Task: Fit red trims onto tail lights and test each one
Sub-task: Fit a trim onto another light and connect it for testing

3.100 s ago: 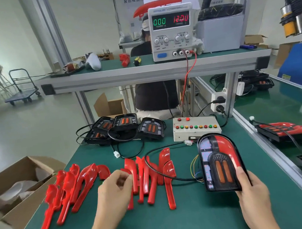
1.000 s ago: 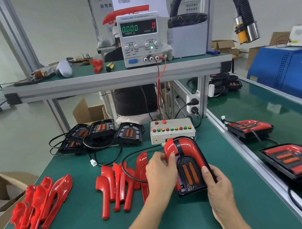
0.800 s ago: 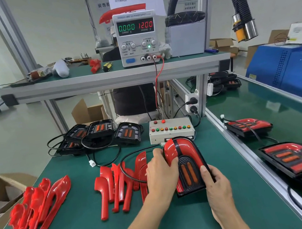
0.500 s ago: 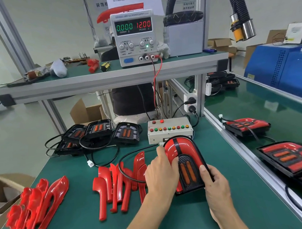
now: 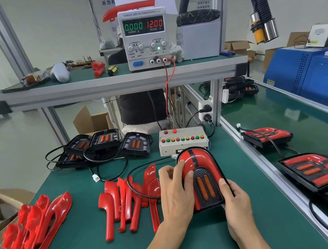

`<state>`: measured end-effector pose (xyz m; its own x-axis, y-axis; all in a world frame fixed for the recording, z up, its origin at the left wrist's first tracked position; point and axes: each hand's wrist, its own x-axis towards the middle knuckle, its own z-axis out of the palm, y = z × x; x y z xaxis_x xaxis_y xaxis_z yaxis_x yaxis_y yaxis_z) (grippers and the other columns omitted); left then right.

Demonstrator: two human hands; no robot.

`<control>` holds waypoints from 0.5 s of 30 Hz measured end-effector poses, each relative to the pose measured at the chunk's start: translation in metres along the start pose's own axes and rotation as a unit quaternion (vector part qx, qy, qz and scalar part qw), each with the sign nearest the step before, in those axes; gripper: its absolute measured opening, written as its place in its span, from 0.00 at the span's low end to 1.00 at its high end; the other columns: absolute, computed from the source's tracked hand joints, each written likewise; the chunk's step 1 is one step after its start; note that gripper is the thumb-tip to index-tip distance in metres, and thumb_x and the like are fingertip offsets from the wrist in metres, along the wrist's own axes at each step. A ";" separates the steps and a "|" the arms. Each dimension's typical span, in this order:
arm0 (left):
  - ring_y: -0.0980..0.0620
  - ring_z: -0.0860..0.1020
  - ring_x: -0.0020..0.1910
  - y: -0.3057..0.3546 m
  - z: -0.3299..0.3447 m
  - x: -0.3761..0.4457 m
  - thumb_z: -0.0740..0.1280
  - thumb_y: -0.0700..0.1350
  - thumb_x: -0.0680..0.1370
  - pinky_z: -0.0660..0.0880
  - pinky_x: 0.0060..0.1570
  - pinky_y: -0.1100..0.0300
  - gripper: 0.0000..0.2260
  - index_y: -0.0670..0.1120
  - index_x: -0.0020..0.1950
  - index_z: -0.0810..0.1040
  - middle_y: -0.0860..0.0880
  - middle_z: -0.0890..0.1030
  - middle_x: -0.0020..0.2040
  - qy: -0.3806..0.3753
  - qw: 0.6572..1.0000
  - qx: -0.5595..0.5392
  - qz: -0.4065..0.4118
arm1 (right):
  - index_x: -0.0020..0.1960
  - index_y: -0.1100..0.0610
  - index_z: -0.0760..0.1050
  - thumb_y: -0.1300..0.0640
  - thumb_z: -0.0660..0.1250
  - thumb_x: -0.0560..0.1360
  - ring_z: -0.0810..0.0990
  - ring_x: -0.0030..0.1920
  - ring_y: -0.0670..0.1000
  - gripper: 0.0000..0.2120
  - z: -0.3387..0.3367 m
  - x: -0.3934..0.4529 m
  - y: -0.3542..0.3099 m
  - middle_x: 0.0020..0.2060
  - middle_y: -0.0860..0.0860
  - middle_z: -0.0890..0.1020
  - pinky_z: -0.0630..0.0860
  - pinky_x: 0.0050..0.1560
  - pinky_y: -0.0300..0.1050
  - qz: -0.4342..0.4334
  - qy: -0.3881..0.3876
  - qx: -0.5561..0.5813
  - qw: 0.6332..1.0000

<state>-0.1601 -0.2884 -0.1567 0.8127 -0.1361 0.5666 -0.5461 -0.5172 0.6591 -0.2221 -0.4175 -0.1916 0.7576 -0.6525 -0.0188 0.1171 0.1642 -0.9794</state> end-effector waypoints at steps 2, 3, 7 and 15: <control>0.58 0.72 0.51 0.004 0.003 -0.001 0.55 0.61 0.82 0.75 0.50 0.58 0.19 0.56 0.70 0.71 0.53 0.69 0.56 -0.009 0.998 -0.045 -0.042 | 0.51 0.48 0.85 0.49 0.65 0.83 0.87 0.50 0.54 0.10 0.000 0.000 -0.001 0.47 0.52 0.88 0.82 0.54 0.53 0.004 0.001 0.004 1.000; 0.60 0.73 0.53 0.006 0.004 -0.001 0.57 0.60 0.82 0.74 0.52 0.60 0.18 0.58 0.71 0.69 0.55 0.70 0.57 -0.018 0.995 -0.074 -0.070 | 0.51 0.50 0.85 0.50 0.65 0.83 0.87 0.50 0.54 0.10 0.000 0.000 -0.001 0.47 0.52 0.88 0.82 0.54 0.53 0.007 0.001 0.008 1.000; 0.53 0.82 0.50 0.009 0.001 0.004 0.66 0.61 0.79 0.80 0.55 0.50 0.28 0.61 0.75 0.59 0.53 0.80 0.56 -0.082 0.933 -0.240 -0.256 | 0.56 0.56 0.83 0.50 0.65 0.82 0.87 0.51 0.54 0.12 0.000 0.000 -0.002 0.48 0.53 0.88 0.82 0.52 0.50 0.022 -0.002 0.035 0.999; 0.46 0.85 0.55 0.008 -0.008 0.015 0.70 0.56 0.77 0.80 0.59 0.46 0.22 0.40 0.62 0.78 0.43 0.86 0.54 -0.190 0.797 -0.462 -0.340 | 0.61 0.57 0.81 0.43 0.72 0.71 0.87 0.53 0.54 0.24 -0.001 -0.003 -0.006 0.52 0.55 0.87 0.84 0.46 0.42 0.019 -0.011 0.081 0.997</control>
<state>-0.1542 -0.2875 -0.1392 0.8913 -0.4273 -0.1515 0.2729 0.2388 0.9319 -0.2256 -0.4178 -0.1856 0.7769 -0.6278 -0.0485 0.1890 0.3060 -0.9331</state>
